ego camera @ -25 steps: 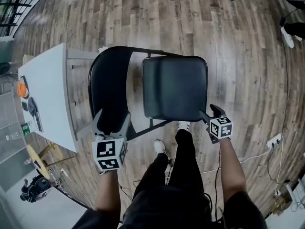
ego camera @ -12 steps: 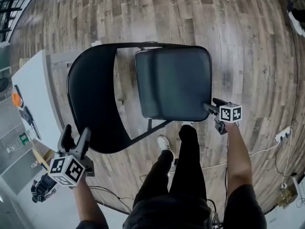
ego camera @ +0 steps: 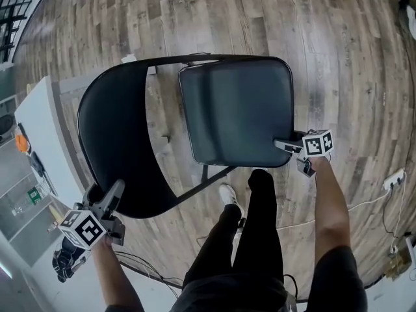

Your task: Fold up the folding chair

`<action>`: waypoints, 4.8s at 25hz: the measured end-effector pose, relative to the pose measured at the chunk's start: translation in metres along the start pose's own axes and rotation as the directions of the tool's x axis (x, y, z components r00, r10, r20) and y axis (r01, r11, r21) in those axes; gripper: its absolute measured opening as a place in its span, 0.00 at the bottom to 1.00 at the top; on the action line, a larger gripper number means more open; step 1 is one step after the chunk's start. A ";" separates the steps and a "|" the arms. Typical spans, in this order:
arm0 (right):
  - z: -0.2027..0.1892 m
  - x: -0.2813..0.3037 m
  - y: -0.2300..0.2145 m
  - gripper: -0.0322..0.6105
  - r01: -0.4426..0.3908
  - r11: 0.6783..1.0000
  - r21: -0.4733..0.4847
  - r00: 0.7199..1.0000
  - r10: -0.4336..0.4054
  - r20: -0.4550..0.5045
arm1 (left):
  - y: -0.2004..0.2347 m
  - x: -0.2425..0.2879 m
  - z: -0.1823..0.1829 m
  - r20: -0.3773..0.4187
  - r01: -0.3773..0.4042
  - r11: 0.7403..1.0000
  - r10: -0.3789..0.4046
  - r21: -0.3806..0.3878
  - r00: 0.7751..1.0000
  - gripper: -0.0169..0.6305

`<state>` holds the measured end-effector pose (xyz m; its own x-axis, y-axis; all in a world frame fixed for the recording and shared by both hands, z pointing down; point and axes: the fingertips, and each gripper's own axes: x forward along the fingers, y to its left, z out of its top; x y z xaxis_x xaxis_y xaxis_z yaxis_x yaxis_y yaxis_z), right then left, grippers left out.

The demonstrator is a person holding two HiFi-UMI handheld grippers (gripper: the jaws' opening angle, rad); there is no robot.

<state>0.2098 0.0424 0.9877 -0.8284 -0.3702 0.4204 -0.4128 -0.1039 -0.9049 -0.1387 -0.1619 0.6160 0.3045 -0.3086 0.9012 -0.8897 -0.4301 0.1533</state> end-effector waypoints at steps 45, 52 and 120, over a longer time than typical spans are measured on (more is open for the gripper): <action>-0.002 0.185 0.476 0.48 -0.181 0.937 -0.299 0.982 0.155 -0.110 | 0.162 -0.188 0.046 0.109 0.094 0.990 -0.083 -0.101 0.991 0.19; -0.013 0.278 0.554 0.48 -0.227 0.868 -0.441 0.968 0.153 -0.197 | 0.206 -0.212 0.049 0.119 0.105 0.989 -0.093 -0.100 0.989 0.18; -0.220 -0.244 0.708 0.07 0.875 0.323 -0.361 0.354 0.083 0.932 | -0.267 -0.425 -0.152 0.806 0.164 0.931 -0.365 0.326 0.466 0.03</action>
<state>0.0366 0.2621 0.2596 0.0253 -0.9996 0.0120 -0.9948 -0.0240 0.0993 -0.0820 0.2130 0.2539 0.7406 -0.6710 0.0369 -0.6672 -0.7277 0.1587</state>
